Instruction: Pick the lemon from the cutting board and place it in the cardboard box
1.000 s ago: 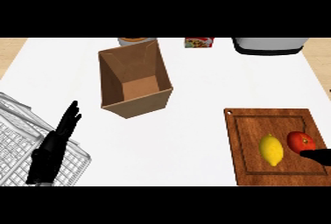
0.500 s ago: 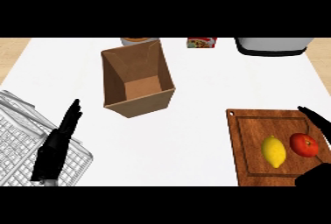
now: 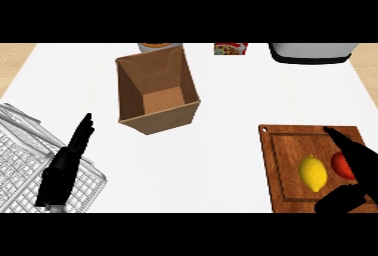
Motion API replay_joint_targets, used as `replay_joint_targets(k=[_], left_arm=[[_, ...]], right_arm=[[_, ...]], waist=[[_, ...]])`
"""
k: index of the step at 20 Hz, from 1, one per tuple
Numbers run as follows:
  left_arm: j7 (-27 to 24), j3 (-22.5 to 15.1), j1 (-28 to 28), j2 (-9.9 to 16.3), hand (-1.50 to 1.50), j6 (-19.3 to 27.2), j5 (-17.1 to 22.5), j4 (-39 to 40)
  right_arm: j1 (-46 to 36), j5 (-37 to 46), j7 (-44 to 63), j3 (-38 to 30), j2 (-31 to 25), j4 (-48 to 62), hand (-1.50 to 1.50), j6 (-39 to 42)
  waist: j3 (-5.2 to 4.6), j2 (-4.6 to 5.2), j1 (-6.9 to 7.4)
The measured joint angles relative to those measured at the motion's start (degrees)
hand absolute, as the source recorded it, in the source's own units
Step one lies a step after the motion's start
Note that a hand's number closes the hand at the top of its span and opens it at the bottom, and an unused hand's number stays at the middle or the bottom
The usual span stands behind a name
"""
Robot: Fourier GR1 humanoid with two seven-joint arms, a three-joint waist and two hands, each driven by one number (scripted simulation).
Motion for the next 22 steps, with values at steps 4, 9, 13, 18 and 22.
replay_joint_targets(k=[4,9,13,18,22], left_arm=[[-1.1,0.3,-0.02,-0.03,0.0,-1.02,0.17,0.55],[-1.28,0.69,-0.2,-1.04,0.0,-0.16,-0.83,0.97],[-1.56,1.06,-0.06,-1.29,0.0,-0.47,-1.08,0.94],[-1.59,1.4,-0.11,-1.51,0.0,-1.15,-1.28,0.93],[-2.19,1.72,0.02,-1.61,0.0,-1.84,-1.3,1.06]], right_arm=[[-0.14,1.19,0.51,-0.34,1.57,1.99,-1.5,1.64],[-0.38,4.55,-0.89,-0.17,4.84,5.56,-1.5,1.79],[0.91,6.18,-2.58,-1.0,6.05,6.32,-1.5,2.31],[1.32,8.75,-3.82,-1.57,8.74,7.89,-1.5,2.03],[3.07,10.56,-5.39,-2.28,9.69,7.89,-1.5,1.85]], waist=[[0.18,-0.13,-0.03],[0.33,-0.24,0.05],[0.33,-0.24,-0.08],[0.28,-0.26,-0.07],[0.35,-0.29,-0.19]])
